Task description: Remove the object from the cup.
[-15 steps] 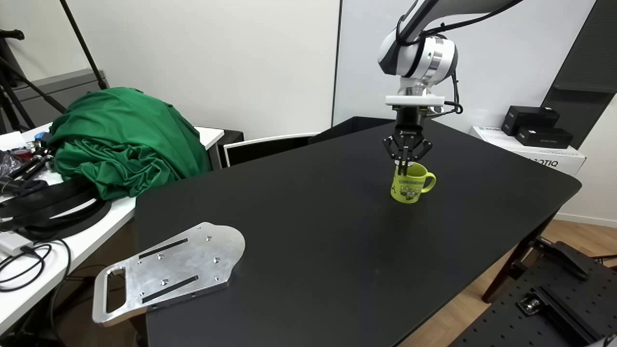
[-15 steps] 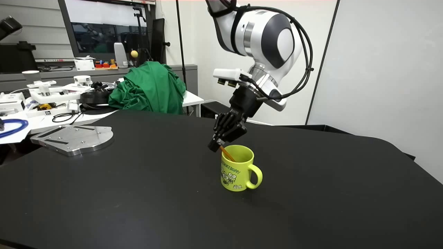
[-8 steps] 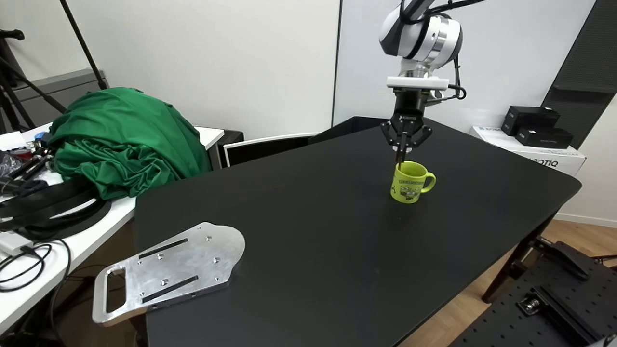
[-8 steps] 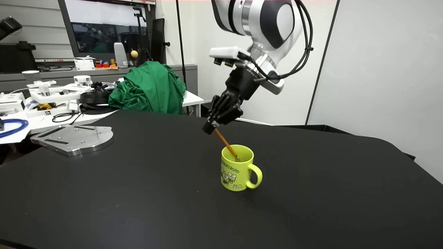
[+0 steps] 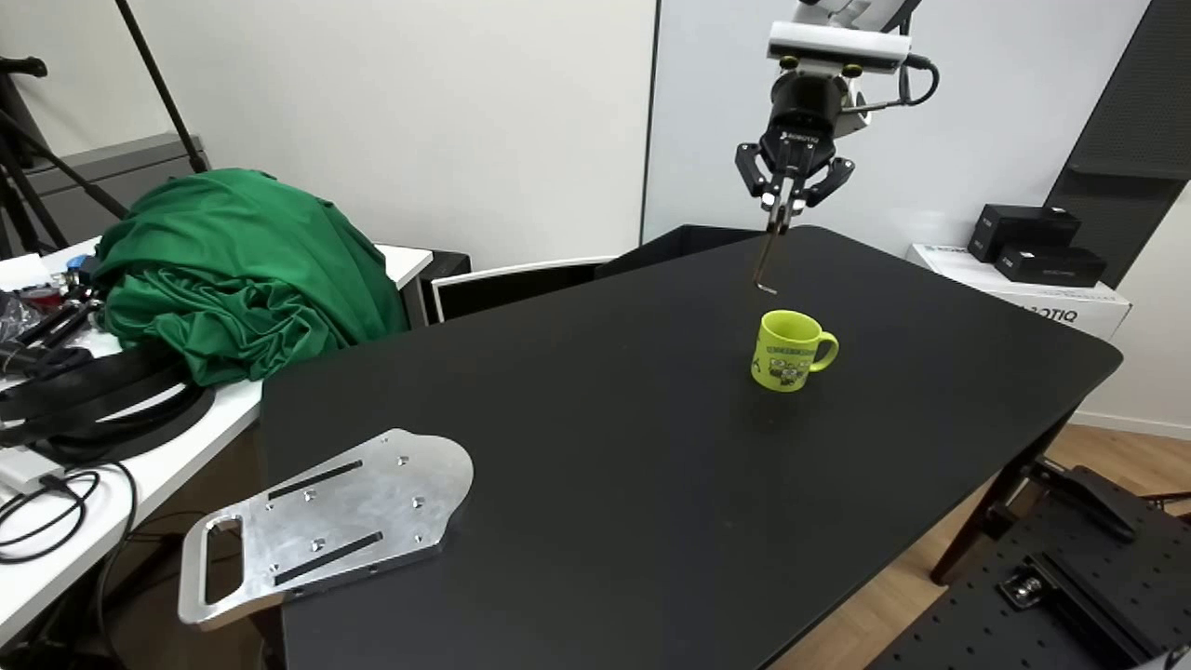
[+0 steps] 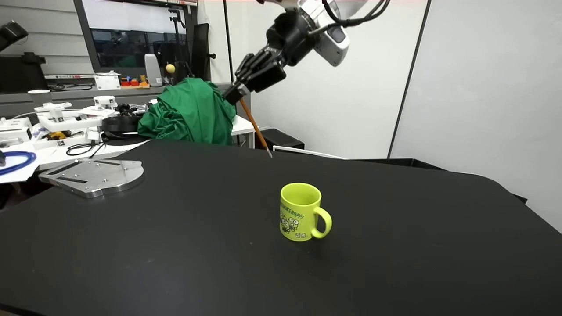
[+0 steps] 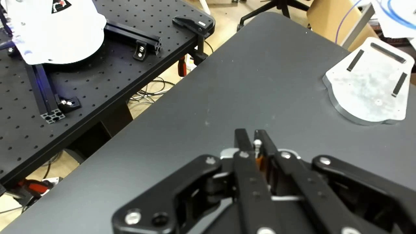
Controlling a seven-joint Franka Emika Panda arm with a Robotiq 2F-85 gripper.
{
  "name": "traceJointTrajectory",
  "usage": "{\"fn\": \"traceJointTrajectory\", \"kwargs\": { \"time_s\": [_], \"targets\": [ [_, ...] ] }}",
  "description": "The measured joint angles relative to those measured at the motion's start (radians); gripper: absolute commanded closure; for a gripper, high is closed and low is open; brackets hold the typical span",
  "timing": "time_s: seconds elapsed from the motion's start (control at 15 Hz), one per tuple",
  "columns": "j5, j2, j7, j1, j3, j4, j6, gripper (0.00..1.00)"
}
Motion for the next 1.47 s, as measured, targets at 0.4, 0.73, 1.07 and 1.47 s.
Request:
{"fn": "traceJointTrajectory", "kwargs": {
  "time_s": [0.4,0.73,1.07,1.47],
  "targets": [
    [-0.153,-0.105,-0.128,0.098,0.053,-0.065,0.071,0.98],
    [-0.258,-0.130,-0.198,0.185,0.117,-0.186,0.265,0.98],
    [-0.292,-0.128,-0.268,0.227,0.161,-0.336,0.580,0.98],
    [-0.349,-0.101,-0.303,0.245,0.177,-0.490,1.050,0.98]
  ]
}}
